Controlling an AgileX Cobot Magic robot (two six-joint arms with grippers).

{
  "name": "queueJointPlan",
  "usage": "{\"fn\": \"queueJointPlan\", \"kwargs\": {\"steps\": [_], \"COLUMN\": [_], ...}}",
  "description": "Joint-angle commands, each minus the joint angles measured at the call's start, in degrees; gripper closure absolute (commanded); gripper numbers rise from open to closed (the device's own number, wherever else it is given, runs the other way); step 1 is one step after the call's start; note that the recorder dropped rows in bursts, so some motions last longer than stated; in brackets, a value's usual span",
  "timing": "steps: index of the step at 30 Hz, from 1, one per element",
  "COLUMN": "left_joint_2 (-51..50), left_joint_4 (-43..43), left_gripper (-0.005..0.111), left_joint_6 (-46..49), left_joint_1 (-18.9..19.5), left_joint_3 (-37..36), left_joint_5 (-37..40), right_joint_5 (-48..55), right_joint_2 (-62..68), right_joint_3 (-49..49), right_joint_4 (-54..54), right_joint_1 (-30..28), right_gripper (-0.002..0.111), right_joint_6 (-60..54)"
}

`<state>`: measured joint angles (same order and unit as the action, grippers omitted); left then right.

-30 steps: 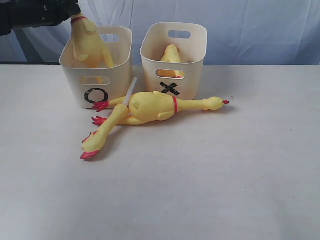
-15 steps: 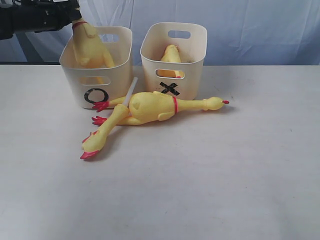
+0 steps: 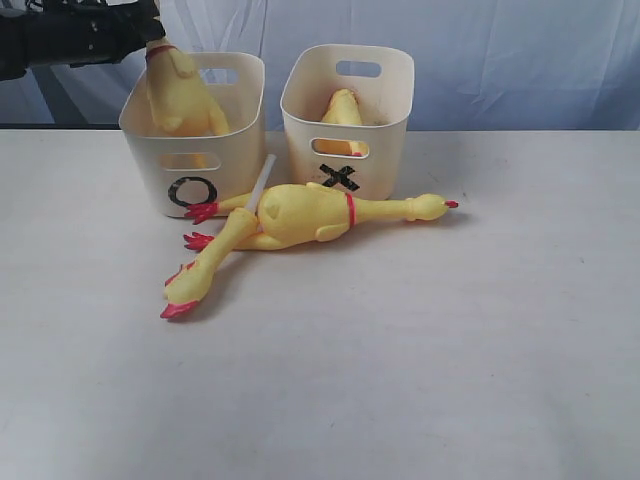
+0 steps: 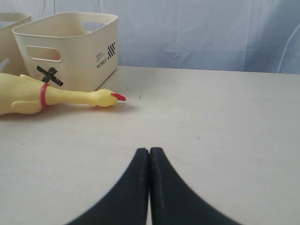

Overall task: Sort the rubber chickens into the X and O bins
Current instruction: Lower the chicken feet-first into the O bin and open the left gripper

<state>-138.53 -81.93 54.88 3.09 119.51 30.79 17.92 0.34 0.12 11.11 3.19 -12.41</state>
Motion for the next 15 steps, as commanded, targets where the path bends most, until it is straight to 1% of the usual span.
{"fn": "queueJointPlan", "kwargs": {"steps": [1,5,15], "left_joint_2": [-0.07,-0.07,-0.07], "left_joint_4": [1.07,1.07,1.93], "left_gripper": [0.074,0.071,0.071], "left_joint_6": [-0.47,-0.47,-0.47], "left_joint_1": [-0.34,-0.34,-0.34], "left_joint_3": [0.31,0.31,0.31], "left_joint_5": [1.85,2.16,2.40], "right_joint_5": [-0.43,-0.43,-0.43], "right_joint_2": [-0.34,-0.34,-0.34], "right_joint_3": [-0.12,-0.12,-0.12], "right_joint_4": [0.14,0.14,0.14], "right_joint_1": [0.27,0.27,0.27], "right_gripper": [0.109,0.109,0.109], "right_joint_6": [-0.17,-0.17,-0.17]}}
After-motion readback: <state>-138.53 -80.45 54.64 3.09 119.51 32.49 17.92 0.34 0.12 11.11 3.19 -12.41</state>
